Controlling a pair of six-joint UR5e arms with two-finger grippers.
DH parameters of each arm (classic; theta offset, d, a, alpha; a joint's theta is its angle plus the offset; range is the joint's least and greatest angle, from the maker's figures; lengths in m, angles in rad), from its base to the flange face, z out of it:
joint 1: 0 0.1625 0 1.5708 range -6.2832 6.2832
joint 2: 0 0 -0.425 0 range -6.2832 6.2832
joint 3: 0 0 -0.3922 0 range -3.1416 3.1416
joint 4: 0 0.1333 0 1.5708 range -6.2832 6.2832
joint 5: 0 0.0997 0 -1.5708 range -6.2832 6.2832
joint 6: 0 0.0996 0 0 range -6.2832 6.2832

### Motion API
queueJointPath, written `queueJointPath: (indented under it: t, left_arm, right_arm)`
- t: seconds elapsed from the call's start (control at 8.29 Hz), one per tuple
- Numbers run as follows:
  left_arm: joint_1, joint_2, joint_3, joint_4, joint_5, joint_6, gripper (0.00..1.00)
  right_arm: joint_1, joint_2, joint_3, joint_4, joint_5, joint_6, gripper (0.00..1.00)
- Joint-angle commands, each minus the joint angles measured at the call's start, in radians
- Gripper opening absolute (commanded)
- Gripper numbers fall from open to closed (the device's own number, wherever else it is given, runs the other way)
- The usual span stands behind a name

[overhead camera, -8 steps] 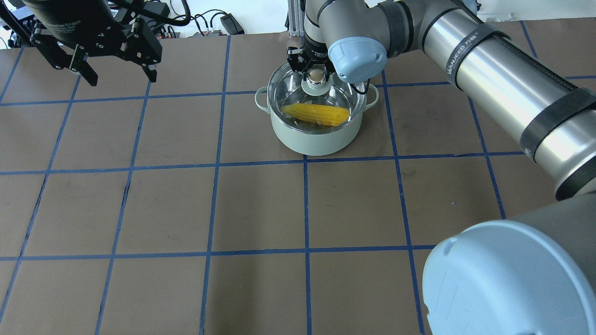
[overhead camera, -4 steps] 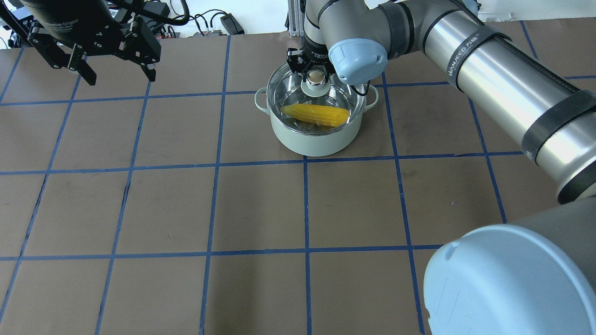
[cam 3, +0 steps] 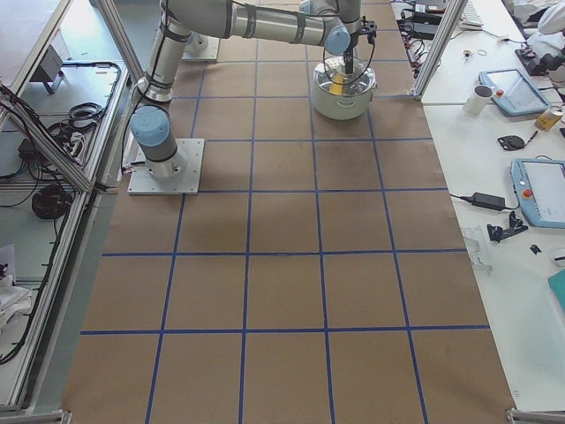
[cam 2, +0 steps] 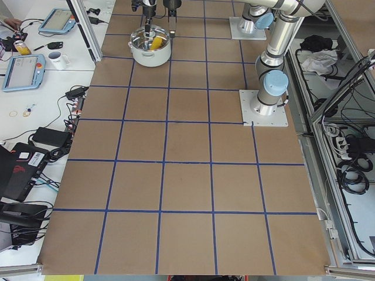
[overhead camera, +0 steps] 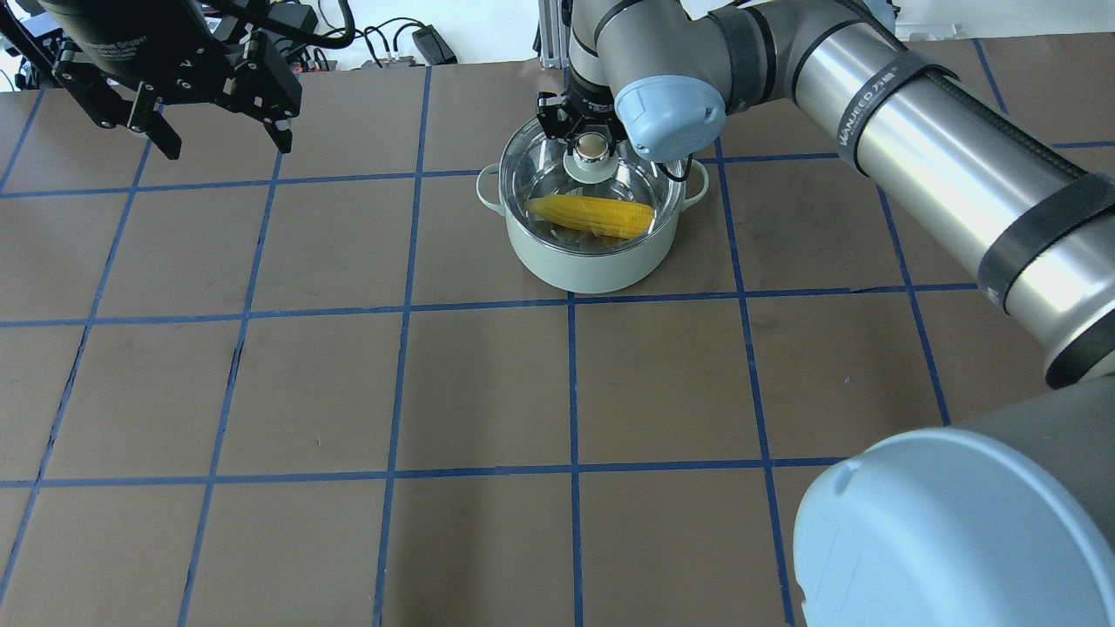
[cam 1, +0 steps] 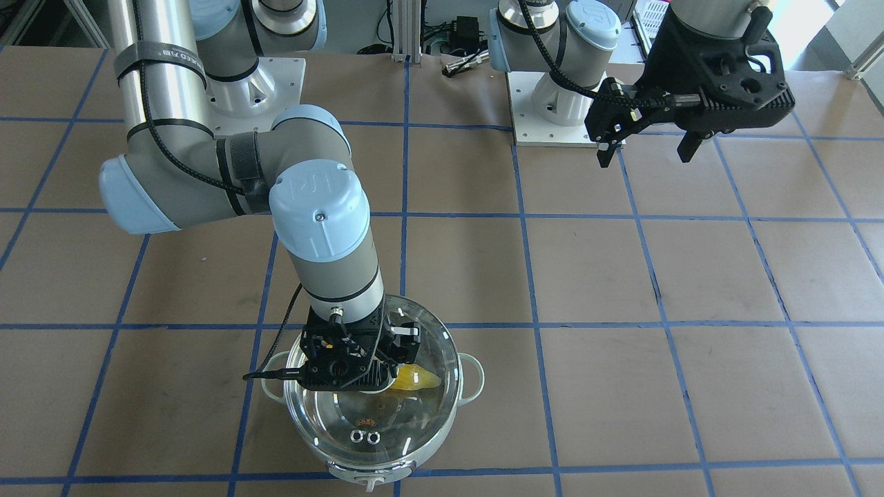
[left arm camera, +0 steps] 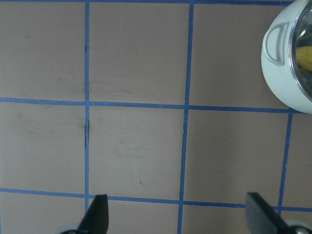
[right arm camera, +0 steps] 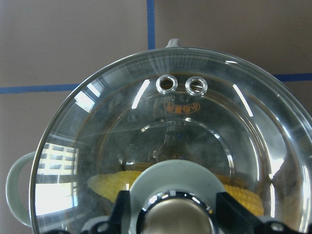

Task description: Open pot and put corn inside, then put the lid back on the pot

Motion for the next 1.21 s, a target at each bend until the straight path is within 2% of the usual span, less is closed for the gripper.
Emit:
queueJointPath:
  t: [0.0, 0.12, 0.36, 0.48, 0.72, 0.84, 0.97, 1.09]
  left_arm:
    - [0.0, 0.001, -0.003, -0.001, 0.0, 0.001, 1.0]
    - [0.0, 0.0, -0.001, -0.001, 0.0, 0.001, 1.0]
    - [0.002, 0.001, -0.005, -0.001, 0.0, 0.001, 1.0]
    - [0.002, 0.001, -0.006, -0.001, 0.0, 0.001, 1.0]
    - [0.002, 0.001, -0.003, -0.001, 0.0, 0.001, 1.0]
    - [0.002, 0.004, -0.006, -0.001, 0.001, 0.001, 1.0]
    - [0.002, 0.004, -0.006, -0.001, 0.001, 0.001, 1.0]
    - [0.002, 0.003, -0.003, -0.001, 0.003, 0.001, 1.0]
  right_arm:
    - [0.0, 0.0, -0.001, 0.0, -0.002, 0.0, 0.75]
    - [-0.002, -0.003, -0.001, -0.001, -0.002, 0.0, 0.78]
    - [-0.003, -0.085, 0.01, 0.005, -0.005, -0.012, 1.0]
    - [-0.019, -0.148, 0.045, 0.015, -0.015, -0.017, 1.0]
    - [-0.115, -0.351, 0.191, 0.044, -0.004, -0.031, 1.0]
    - [-0.161, -0.46, 0.232, 0.171, -0.009, -0.043, 1.0]
    - [-0.202, -0.531, 0.232, 0.321, -0.015, -0.105, 1.0]
    - [-0.209, -0.582, 0.234, 0.359, -0.006, -0.132, 1.0]
